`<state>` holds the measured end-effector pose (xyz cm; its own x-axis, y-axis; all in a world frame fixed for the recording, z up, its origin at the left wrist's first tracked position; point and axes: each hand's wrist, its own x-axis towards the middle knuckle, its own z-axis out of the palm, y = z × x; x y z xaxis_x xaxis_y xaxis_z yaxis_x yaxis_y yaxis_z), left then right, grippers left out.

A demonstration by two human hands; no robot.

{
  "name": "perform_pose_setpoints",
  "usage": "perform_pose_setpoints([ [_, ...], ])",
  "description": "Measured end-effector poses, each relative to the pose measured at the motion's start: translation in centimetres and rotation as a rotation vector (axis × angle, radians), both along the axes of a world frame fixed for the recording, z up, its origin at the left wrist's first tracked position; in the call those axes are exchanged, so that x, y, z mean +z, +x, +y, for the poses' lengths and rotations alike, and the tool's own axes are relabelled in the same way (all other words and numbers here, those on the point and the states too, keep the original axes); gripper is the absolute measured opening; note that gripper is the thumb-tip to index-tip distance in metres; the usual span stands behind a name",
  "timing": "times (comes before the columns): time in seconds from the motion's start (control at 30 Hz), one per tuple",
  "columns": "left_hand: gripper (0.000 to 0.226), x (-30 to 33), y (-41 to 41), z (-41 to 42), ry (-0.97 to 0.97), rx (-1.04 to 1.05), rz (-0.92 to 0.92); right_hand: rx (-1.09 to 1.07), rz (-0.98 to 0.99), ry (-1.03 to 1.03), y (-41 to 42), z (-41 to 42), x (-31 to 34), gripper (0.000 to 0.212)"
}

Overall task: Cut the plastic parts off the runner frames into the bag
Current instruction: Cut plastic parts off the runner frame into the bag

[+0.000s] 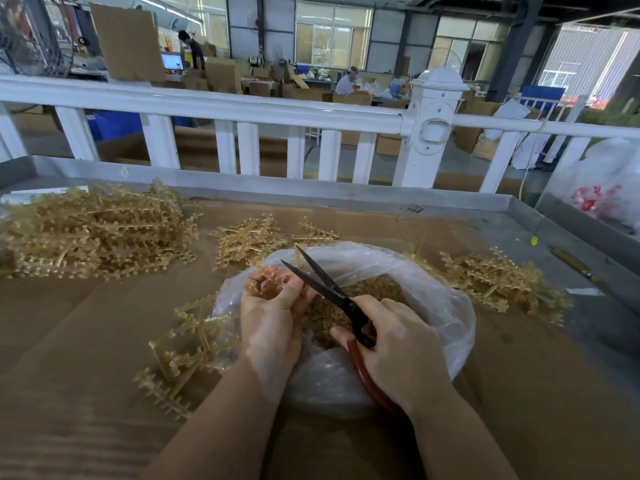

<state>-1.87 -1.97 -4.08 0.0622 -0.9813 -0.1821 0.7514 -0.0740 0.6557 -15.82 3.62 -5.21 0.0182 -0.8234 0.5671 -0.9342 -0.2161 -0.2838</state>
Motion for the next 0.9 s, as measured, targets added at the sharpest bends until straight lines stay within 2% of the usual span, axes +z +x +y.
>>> perform_pose_setpoints([
  [0.17, 0.035, 0.1, -0.2, 0.2, -0.041, -0.034, 0.037, -0.043, -0.013, 0.004, 0.07, -0.24, -0.11, 0.039],
  [0.33, 0.065, 0.12, -0.09, 0.28, -0.093, -0.137, 0.025, -0.06, -0.041, -0.005, 0.02, -0.34, -0.17, 0.035],
  [0.5, 0.068, 0.07, -0.37, 0.3, -0.077, -0.116, 0.005, -0.06, -0.075, -0.018, -0.07, -0.23, -0.14, 0.034],
  [0.77, 0.06, 0.1, -0.45, 0.44, -0.118, -0.064, -0.033, -0.048, -0.133, 0.015, -0.3, -0.24, 0.07, 0.038],
  [0.9, 0.041, -0.13, -0.56, 0.4, -0.104, -0.018, -0.061, -0.047, -0.142, 0.023, -0.36, -0.27, 0.06, 0.039],
])
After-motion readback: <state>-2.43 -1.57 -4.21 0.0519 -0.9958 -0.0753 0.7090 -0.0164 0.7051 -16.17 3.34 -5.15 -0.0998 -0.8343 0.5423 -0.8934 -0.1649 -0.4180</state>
